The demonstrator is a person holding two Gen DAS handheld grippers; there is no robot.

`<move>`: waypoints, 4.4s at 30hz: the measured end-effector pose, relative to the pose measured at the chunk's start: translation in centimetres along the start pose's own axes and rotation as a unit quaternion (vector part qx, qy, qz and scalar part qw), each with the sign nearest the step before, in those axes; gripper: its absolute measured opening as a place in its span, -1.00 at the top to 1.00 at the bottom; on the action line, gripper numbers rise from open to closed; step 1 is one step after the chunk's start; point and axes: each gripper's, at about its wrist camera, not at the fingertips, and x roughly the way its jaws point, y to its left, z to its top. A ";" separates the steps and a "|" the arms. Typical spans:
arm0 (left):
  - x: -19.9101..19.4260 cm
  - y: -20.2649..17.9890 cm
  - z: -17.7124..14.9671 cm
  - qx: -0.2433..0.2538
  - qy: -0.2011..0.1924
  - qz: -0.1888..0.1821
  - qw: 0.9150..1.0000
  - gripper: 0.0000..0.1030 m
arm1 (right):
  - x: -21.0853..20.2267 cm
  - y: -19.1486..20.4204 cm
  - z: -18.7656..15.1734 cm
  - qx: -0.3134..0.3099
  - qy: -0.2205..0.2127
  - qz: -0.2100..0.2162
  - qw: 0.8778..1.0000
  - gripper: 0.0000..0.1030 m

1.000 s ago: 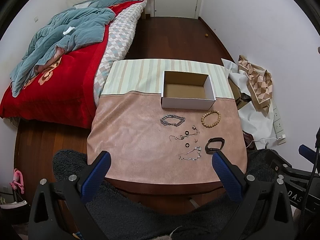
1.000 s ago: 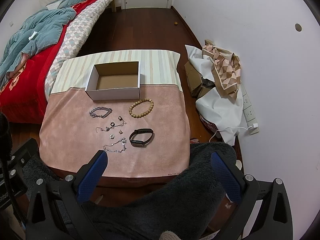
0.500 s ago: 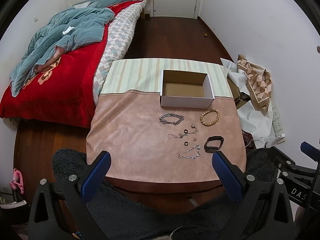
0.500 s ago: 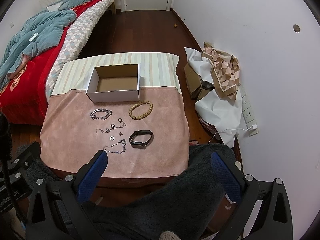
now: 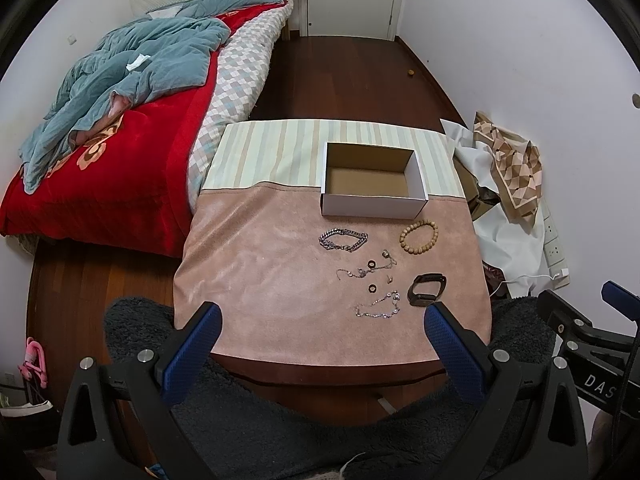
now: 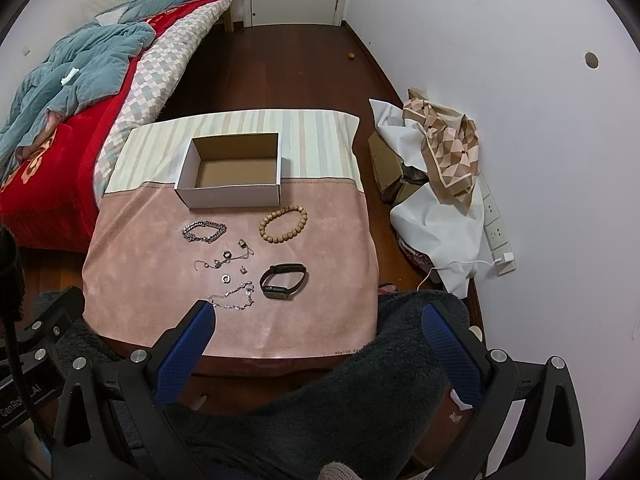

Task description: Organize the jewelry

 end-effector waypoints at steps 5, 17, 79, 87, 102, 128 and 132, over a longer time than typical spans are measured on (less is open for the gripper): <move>-0.3 0.3 0.0 0.000 -0.005 -0.002 1.000 -1.00 | -0.2 0.0 0.0 0.000 -0.001 0.000 1.000 -1.00; -0.4 0.2 0.0 0.001 -0.005 -0.001 1.000 -1.00 | -0.6 0.1 -0.1 -0.002 -0.007 0.001 1.000 -1.00; 26.2 -7.0 5.5 0.080 0.117 0.017 0.990 -0.82 | 31.0 -5.2 1.4 0.169 0.166 0.076 0.968 0.95; 29.1 -13.1 6.1 0.134 0.140 -0.015 0.981 -0.51 | 31.6 -9.3 2.2 0.205 0.152 0.067 0.965 0.95; 31.1 -15.9 5.7 0.188 0.153 -0.026 0.970 0.22 | 31.8 -13.7 2.5 0.237 0.135 0.058 0.960 0.95; 18.8 -12.2 15.8 0.146 0.016 -0.114 0.983 0.88 | 22.4 -8.8 10.6 0.170 0.035 0.145 0.974 0.95; 18.5 -9.7 19.6 0.124 0.001 -0.103 0.987 0.87 | 21.9 -5.1 14.3 0.128 0.016 0.163 0.978 0.95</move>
